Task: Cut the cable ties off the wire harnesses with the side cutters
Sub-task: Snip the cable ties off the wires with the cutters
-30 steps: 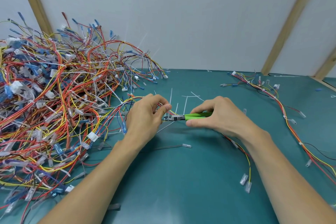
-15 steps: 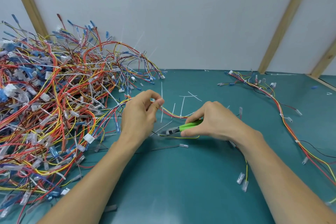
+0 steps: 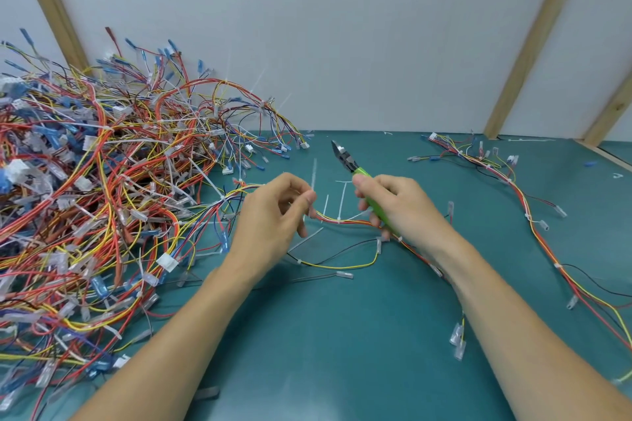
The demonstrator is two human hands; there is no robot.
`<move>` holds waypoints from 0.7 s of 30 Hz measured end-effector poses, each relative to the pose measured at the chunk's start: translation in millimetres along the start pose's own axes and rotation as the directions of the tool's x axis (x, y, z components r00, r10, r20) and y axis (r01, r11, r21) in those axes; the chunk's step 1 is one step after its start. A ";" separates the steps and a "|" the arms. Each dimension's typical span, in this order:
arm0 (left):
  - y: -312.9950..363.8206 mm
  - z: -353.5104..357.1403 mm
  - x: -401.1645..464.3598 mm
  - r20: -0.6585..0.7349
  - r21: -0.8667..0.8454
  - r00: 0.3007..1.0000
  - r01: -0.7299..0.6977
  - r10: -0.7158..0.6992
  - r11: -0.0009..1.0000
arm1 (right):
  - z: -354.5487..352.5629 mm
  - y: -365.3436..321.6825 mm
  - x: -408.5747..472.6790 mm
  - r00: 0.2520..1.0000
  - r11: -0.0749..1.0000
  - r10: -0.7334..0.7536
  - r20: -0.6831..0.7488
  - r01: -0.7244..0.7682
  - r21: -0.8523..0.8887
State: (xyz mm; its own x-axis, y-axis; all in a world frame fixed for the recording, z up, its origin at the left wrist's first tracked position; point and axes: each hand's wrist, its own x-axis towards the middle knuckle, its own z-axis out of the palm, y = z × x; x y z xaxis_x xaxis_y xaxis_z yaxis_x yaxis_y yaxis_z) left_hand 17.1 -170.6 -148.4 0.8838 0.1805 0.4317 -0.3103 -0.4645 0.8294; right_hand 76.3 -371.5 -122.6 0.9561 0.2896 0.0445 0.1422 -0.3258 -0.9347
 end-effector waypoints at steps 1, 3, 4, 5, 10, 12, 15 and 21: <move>0.2 0.8 -0.6 0.033 0.019 0.999 -0.002 0.001 1.000 | 4.7 -1.4 -1.4 1.000 0.998 0.002 0.022 -0.003 0.068; 0.6 2.5 -2.4 0.095 0.044 0.995 -0.011 0.007 0.999 | 13.6 -3.4 -4.2 0.999 0.985 -0.009 0.042 0.001 0.170; 1.0 3.4 -3.0 0.118 0.055 0.993 -0.019 0.013 0.998 | 17.1 -4.0 -4.9 0.999 0.976 -0.012 0.037 0.004 0.217; 1.4 3.9 -3.5 0.133 0.066 0.991 -0.030 0.021 0.997 | 19.6 -4.0 -5.3 1.000 0.966 -0.012 0.022 0.006 0.258; 3.3 4.4 -4.5 0.124 0.076 0.992 -0.030 0.020 0.997 | 17.8 -2.9 -4.7 1.000 0.941 -0.007 -0.009 0.010 0.338; 3.6 4.1 -4.8 0.093 0.065 0.996 -0.021 0.015 0.998 | 15.6 -3.0 -4.1 1.000 0.944 -0.008 0.021 0.001 0.329; 4.3 3.0 -4.2 0.044 0.065 0.999 -0.032 0.029 0.997 | 14.5 -1.2 -2.9 0.999 0.975 -0.023 0.032 0.016 0.223; 3.7 4.5 -4.6 0.034 0.102 0.999 -0.046 0.042 0.994 | 16.5 0.0 -2.1 0.999 0.980 -0.032 0.005 0.030 0.197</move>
State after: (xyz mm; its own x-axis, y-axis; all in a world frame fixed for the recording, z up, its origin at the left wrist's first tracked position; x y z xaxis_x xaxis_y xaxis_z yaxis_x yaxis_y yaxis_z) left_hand 13.5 -177.0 -148.9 0.8812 0.1312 0.4542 -0.3129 -0.5584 0.7683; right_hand 70.1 -357.3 -128.6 0.9499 0.3040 0.0724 0.1178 -0.1338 -0.9840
